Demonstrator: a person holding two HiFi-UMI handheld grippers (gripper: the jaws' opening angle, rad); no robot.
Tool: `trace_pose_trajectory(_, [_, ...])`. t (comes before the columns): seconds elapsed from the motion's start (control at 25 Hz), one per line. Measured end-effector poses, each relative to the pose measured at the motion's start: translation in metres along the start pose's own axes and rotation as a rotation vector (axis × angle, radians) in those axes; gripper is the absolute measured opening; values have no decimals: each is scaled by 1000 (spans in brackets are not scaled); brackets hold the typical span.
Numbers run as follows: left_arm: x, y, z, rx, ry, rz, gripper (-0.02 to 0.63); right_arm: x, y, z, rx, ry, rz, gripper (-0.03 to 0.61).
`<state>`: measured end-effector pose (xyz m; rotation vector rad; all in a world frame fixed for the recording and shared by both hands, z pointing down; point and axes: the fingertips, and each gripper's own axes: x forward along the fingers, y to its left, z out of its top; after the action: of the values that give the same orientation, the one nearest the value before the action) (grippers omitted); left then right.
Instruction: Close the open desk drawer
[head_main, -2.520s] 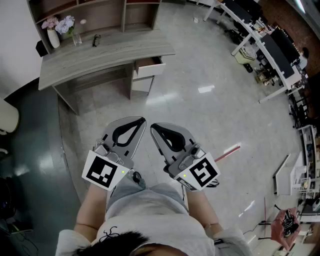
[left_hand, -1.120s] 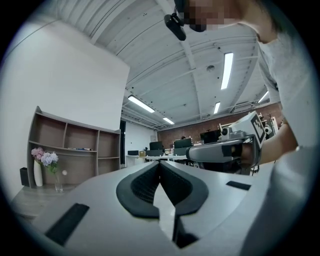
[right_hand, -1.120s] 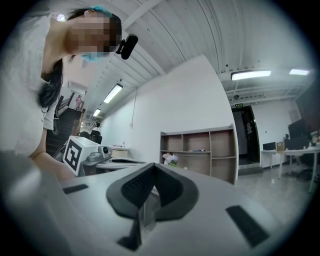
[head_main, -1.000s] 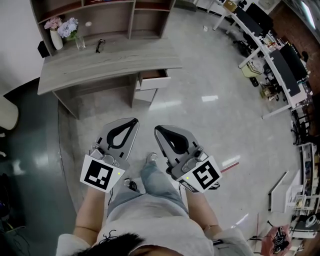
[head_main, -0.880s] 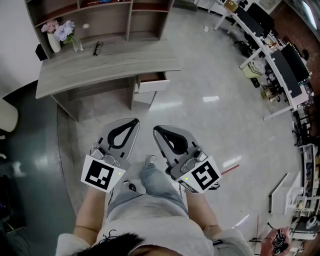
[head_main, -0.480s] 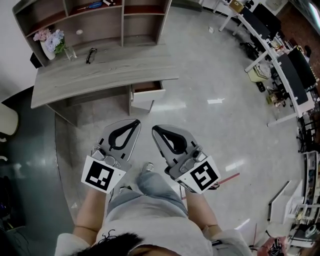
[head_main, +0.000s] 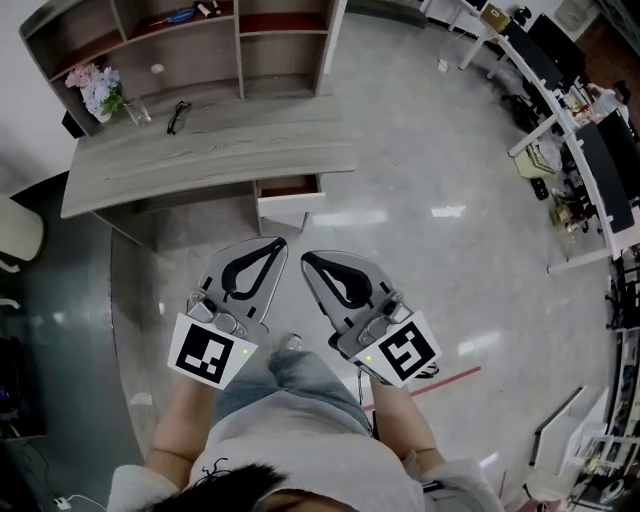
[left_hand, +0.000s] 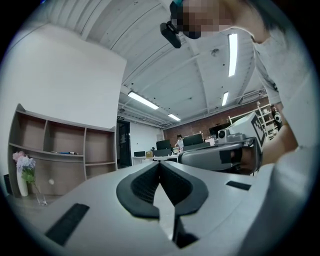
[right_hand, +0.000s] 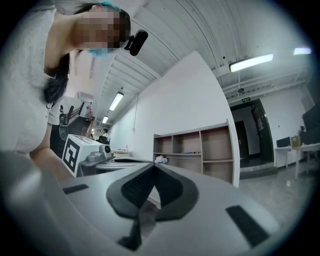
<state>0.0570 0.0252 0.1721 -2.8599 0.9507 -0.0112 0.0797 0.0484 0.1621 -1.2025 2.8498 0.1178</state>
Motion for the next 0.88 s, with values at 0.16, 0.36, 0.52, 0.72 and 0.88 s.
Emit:
trace_pose_trajectory(0.16, [9,3,-5,-6,8,21,11,-3,-14,-5,27,-11,-1,8])
trace_pose_trajectory(0.36, [20,12,-13,-3,32,29,11,0,-29,-12,43,-5,-11,8])
trace_pose_trajectory(0.52, [26,22,-24,-8,48,3,11,11,-38,-20,47,2,-28,8])
trace_pose_trajectory(0.72, [39,38,-38,-2,40,-31,11,30,-51,-33,52,14,-48,8])
trace_pose_trajectory(0.88, [48,52,-52,28,58,-60,11,46,-68,-45,65,21,-68,8])
